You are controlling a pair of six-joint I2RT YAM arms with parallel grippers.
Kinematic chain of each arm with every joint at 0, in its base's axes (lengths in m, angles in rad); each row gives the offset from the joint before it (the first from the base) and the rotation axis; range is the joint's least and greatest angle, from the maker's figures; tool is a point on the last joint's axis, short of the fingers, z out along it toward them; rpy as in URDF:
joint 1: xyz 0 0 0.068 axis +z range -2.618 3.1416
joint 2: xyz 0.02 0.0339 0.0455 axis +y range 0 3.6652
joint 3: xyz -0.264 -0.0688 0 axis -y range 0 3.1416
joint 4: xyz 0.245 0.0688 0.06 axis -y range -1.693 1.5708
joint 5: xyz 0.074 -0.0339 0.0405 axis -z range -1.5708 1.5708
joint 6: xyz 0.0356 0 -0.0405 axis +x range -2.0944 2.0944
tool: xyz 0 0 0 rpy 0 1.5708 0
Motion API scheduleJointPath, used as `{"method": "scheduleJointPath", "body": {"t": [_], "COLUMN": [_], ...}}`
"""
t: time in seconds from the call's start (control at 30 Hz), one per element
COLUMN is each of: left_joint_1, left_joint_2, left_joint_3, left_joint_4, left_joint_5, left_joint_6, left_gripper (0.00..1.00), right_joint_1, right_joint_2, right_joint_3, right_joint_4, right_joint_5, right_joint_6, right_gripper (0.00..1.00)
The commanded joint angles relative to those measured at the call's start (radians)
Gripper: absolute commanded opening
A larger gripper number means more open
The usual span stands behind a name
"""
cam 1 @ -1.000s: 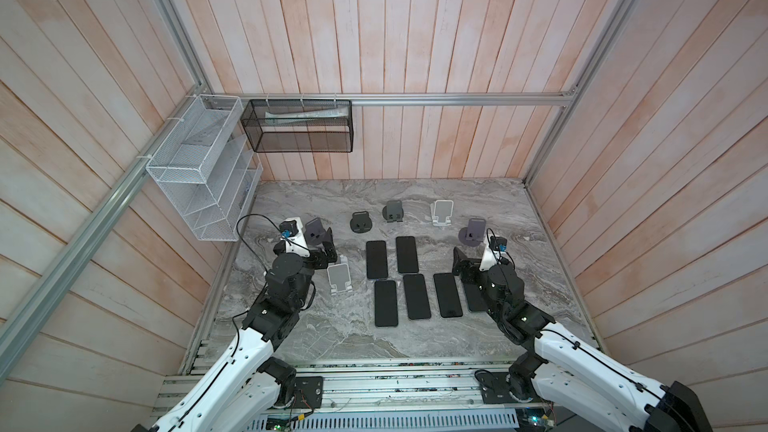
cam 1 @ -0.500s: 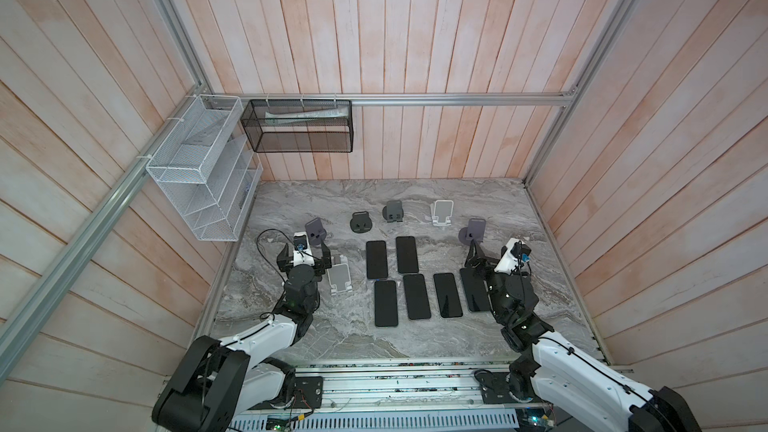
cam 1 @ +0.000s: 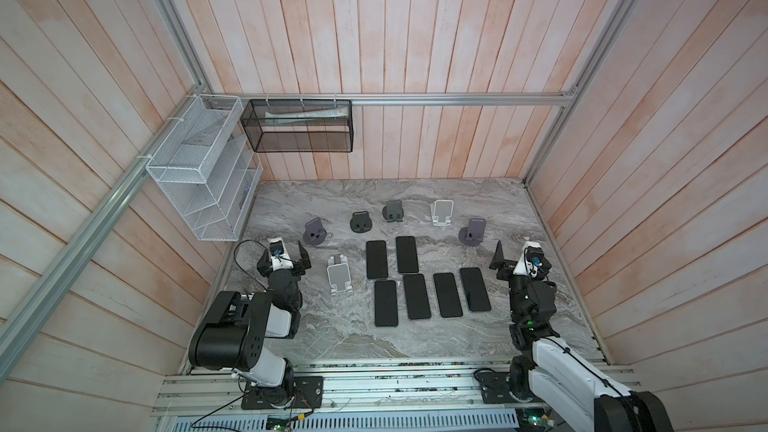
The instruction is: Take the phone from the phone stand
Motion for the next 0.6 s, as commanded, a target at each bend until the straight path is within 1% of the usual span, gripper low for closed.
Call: {"method": "scheduleJointPath", "body": {"t": [0.0,0.07,0.1,0.13,0.17,0.2,0.23,0.27,0.3,0.33,0.37,0.4,0.47,0.5,0.57], "left_joint_1": [0.019,0.026,0.027,0.028,0.027,0.027,0.027,0.027,0.027,0.027,0.027,0.027,0.027,0.027,0.027], "left_joint_2": [0.021,-0.012,-0.001,0.013,0.011,-0.003,-0.008,0.002,0.004,0.0,-0.005,-0.003,-0.004,-0.003,-0.003], "left_joint_3": [0.064,0.097,0.093,0.082,0.084,0.093,0.095,0.091,0.088,0.092,0.095,0.093,0.094,0.093,0.094], "left_joint_4": [-0.044,-0.162,-0.147,-0.097,-0.097,-0.141,-0.157,-0.134,-0.124,-0.134,-0.149,-0.142,-0.145,-0.143,-0.144], "left_joint_5": [0.117,0.133,0.127,0.126,0.126,0.128,0.13,0.127,0.127,0.126,0.127,0.126,0.129,0.127,0.127], "left_joint_6": [-0.037,-0.049,-0.046,-0.044,-0.043,-0.047,-0.047,-0.045,-0.045,-0.046,-0.046,-0.045,-0.047,-0.047,-0.047], "left_gripper": [1.0,1.0,1.0,1.0,1.0,1.0,1.0,1.0,1.0,1.0,1.0,1.0,1.0,1.0,1.0], "right_joint_1": [-0.051,-0.066,-0.071,-0.075,-0.074,-0.074,-0.074,-0.06,-0.073,-0.093,-0.126,-0.103,-0.093,-0.093,-0.093], "right_joint_2": [0.141,0.286,0.366,0.445,0.526,0.627,0.694,0.686,0.613,0.559,0.553,0.575,0.605,0.609,0.597], "right_joint_3": [-0.032,-0.051,-0.059,-0.074,-0.085,-0.078,-0.066,-0.039,0.008,0.072,0.145,0.134,0.116,0.114,0.122], "right_joint_4": [0.193,0.347,0.439,0.537,0.636,0.737,0.826,0.754,0.558,0.35,0.205,0.267,0.35,0.361,0.325], "right_joint_5": [-0.116,-0.123,-0.125,-0.127,-0.105,-0.05,-0.012,0.066,0.082,0.046,0.003,0.048,0.073,0.073,0.072], "right_joint_6": [-0.009,-0.004,0.011,0.023,0.033,0.053,0.049,0.059,0.098,0.125,0.148,0.134,0.13,0.129,0.129], "right_gripper": [0.98,0.98,0.98,0.98,0.98,0.98,0.98,0.98,0.98,0.98,0.98,0.98,0.98,0.98,0.98]}}
